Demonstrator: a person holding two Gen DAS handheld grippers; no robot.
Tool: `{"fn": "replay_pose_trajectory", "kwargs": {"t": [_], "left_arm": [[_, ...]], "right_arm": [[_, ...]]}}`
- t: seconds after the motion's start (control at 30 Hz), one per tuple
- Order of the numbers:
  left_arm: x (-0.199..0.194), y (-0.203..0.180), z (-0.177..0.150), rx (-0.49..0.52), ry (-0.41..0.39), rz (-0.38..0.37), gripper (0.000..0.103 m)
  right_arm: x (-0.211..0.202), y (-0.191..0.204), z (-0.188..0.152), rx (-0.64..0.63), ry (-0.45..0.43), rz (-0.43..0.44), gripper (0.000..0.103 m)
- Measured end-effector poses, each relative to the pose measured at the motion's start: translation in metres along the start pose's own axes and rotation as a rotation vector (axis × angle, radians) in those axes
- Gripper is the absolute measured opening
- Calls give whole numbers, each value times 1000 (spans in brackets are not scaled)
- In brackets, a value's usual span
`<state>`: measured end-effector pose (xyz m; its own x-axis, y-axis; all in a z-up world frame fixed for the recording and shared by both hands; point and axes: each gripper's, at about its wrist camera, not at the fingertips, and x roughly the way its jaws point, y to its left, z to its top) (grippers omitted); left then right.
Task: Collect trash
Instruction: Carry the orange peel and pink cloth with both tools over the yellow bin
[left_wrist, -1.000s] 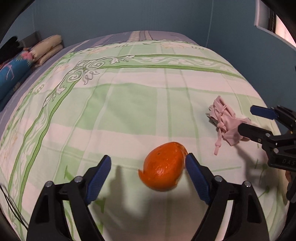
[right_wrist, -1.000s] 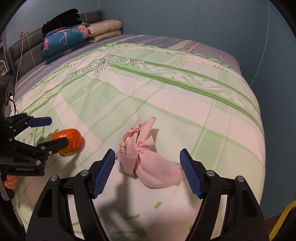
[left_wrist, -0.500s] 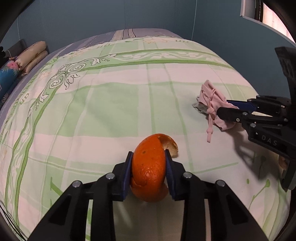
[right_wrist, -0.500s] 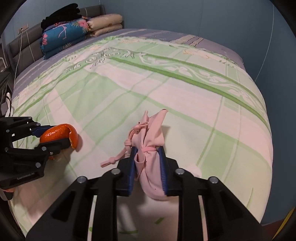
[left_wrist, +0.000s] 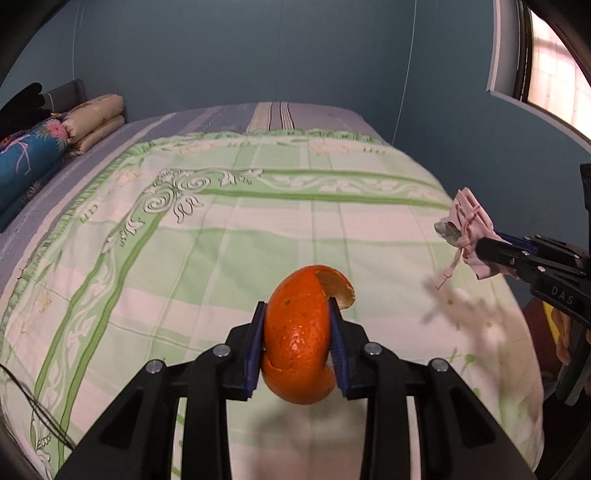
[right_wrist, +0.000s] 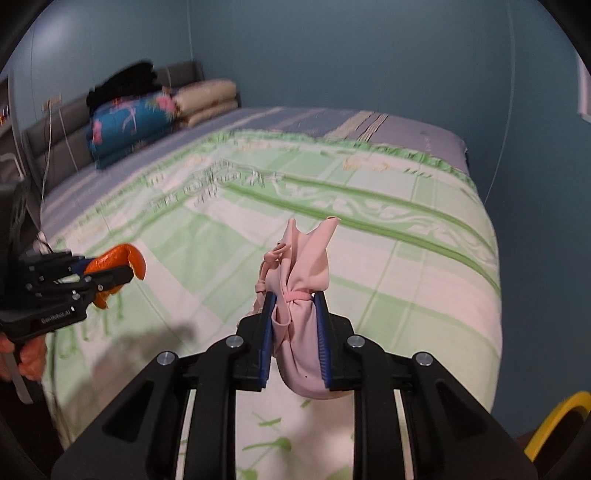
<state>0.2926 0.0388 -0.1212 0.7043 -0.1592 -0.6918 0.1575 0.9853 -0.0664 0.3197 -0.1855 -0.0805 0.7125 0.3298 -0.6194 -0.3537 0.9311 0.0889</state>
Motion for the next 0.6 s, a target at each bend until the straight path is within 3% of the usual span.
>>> {"fn": "replay_pose_trajectory", "kwargs": {"t": [0.2, 0.6], "left_arm": [[-52, -25, 8, -10, -77, 6, 30], [-132, -97, 17, 11, -217, -99, 30]], "right_arm": [[-64, -10, 5, 20, -101, -3, 19], [-182, -46, -14, 66, -273, -101, 19]]}}
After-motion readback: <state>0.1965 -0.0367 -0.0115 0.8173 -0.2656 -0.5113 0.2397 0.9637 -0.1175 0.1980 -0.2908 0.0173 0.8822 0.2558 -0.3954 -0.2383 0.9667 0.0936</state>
